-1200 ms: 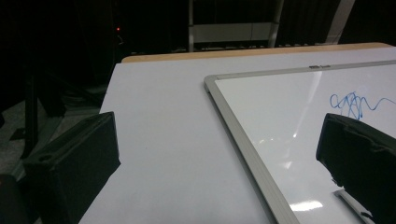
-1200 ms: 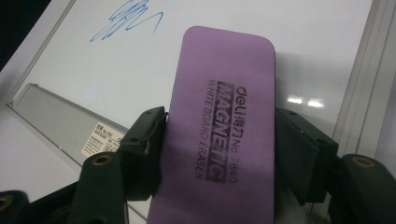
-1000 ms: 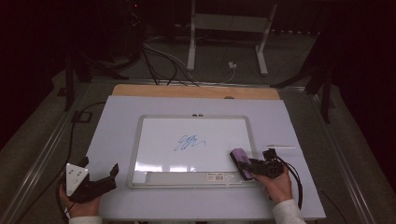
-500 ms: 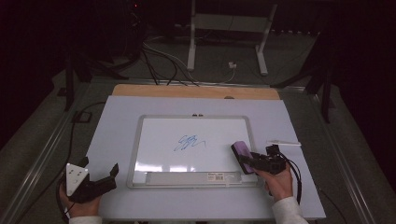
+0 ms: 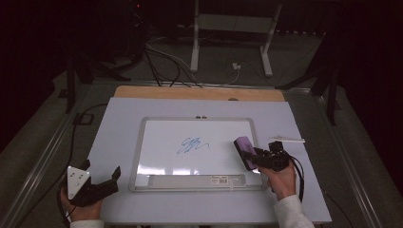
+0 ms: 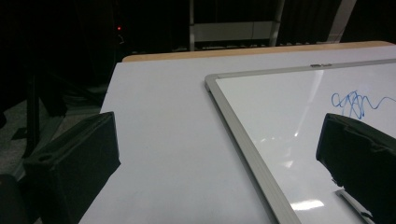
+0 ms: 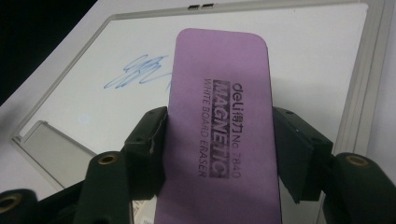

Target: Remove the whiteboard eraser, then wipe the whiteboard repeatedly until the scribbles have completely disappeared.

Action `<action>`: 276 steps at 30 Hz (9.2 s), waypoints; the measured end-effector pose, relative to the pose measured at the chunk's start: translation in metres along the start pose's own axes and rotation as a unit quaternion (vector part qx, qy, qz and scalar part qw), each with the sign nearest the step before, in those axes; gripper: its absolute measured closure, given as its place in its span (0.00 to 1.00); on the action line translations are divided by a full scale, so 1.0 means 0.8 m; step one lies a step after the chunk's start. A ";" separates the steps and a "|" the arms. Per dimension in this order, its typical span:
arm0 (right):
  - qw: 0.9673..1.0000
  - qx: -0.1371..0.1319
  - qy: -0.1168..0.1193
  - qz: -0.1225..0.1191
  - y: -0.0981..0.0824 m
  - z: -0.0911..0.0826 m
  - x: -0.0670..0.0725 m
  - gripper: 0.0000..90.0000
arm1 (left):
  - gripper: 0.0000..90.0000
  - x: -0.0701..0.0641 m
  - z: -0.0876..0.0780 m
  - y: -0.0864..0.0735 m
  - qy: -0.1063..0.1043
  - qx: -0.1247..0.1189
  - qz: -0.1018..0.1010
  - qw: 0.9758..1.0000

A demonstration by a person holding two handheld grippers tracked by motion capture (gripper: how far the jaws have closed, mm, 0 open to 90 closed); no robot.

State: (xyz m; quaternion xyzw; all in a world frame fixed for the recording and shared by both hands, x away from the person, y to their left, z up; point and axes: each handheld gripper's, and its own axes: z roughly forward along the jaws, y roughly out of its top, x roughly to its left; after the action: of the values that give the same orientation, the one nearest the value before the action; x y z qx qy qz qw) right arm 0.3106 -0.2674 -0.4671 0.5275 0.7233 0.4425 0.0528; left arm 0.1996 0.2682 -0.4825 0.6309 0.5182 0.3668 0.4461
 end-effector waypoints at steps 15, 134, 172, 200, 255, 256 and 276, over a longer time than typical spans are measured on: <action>0.999 0.001 -0.017 -0.040 0.019 0.017 0.013 0.45 | 0.00 0.000 0.002 0.000 -0.001 0.002 0.002 1.000; 0.985 0.061 -0.009 -0.159 0.010 0.164 0.111 0.46 | 0.00 0.000 0.003 0.000 0.001 0.009 0.004 1.000; 0.988 0.058 -0.035 -0.140 0.021 0.174 0.109 0.46 | 0.00 0.001 0.003 0.000 0.002 0.008 0.002 1.000; 0.980 0.072 0.013 -0.185 0.011 0.190 0.150 0.46 | 0.00 0.001 0.003 0.000 0.001 0.010 0.004 1.000; 0.991 0.047 -0.068 -0.103 0.030 0.180 0.115 0.46 | 0.00 0.002 0.003 -0.001 0.003 0.009 0.002 1.000; 0.991 0.047 -0.064 -0.106 0.029 0.181 0.118 0.46 | 0.00 0.002 0.003 -0.001 0.003 0.009 0.002 1.000; 0.987 0.056 -0.029 -0.145 0.023 0.200 0.153 0.46 | 0.00 0.003 0.002 -0.001 0.004 0.008 0.001 1.000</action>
State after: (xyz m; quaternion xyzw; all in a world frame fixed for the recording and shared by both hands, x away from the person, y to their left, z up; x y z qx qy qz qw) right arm 0.3572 -0.0742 -0.5027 0.4316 0.8138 0.3740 0.1076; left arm 0.2011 0.2702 -0.4833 0.6332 0.5224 0.3655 0.4389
